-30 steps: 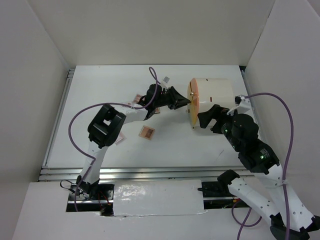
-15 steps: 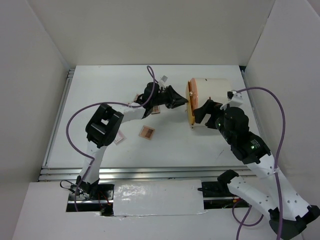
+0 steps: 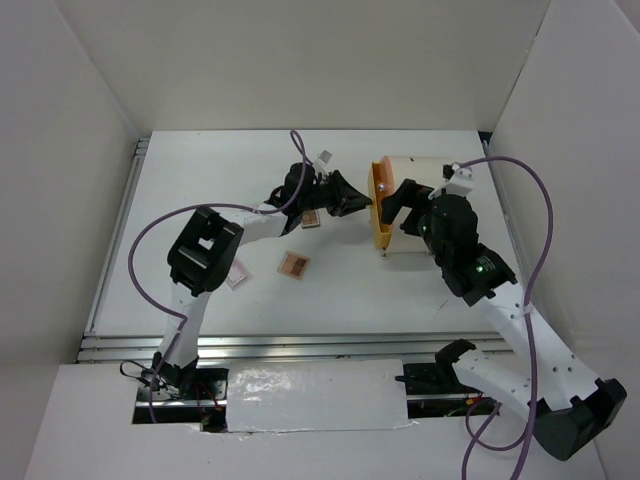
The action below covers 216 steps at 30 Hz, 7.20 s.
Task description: Organize the makeup
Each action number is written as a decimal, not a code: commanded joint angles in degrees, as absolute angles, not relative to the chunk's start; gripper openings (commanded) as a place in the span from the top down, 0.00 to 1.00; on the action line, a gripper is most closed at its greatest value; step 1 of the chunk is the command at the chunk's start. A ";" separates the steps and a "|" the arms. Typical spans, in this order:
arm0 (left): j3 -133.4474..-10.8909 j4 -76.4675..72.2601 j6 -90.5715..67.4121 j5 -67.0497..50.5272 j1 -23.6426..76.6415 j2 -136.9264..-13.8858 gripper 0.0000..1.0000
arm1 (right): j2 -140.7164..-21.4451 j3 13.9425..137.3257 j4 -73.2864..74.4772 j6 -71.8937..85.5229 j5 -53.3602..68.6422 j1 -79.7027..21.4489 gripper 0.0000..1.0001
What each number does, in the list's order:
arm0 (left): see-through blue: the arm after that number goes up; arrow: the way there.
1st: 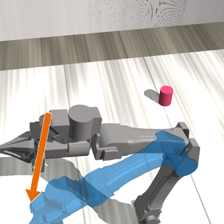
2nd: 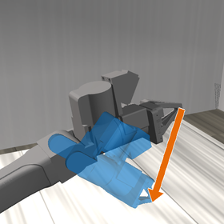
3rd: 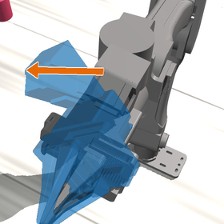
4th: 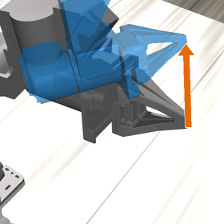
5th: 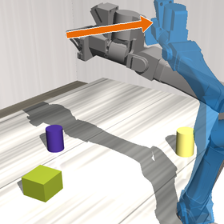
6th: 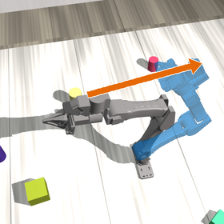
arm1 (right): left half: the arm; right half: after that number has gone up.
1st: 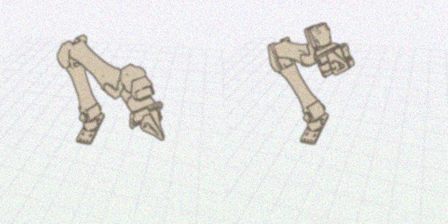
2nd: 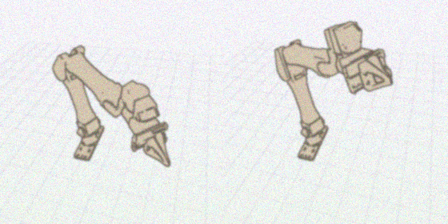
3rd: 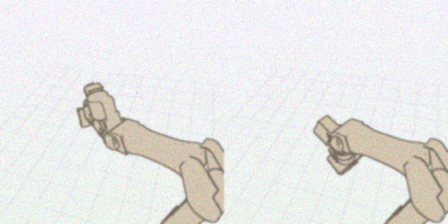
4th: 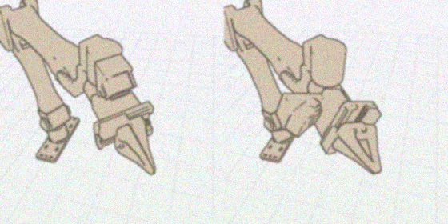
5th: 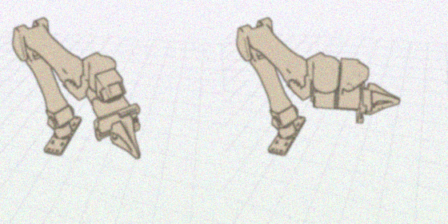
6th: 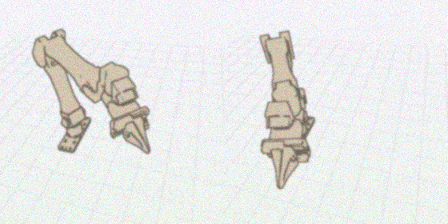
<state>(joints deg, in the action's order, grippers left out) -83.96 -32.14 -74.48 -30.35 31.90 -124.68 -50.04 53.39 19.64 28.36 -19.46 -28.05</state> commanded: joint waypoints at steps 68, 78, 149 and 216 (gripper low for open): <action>-80.33 -21.98 -66.09 -35.42 23.91 -117.42 0.63 | -63.37 58.01 21.62 30.76 -15.38 -15.21 0.00; -79.45 -14.43 -61.35 -31.03 22.86 -113.12 0.01 | -62.49 60.73 21.88 30.59 -10.73 -15.47 0.00; -99.68 29.30 -44.21 6.64 33.66 -100.91 0.80 | -39.38 66.97 30.32 29.09 -0.88 -17.49 0.00; -64.25 14.77 -25.05 6.07 37.44 -97.29 0.01 | -36.91 63.98 24.96 26.72 19.51 -17.58 0.00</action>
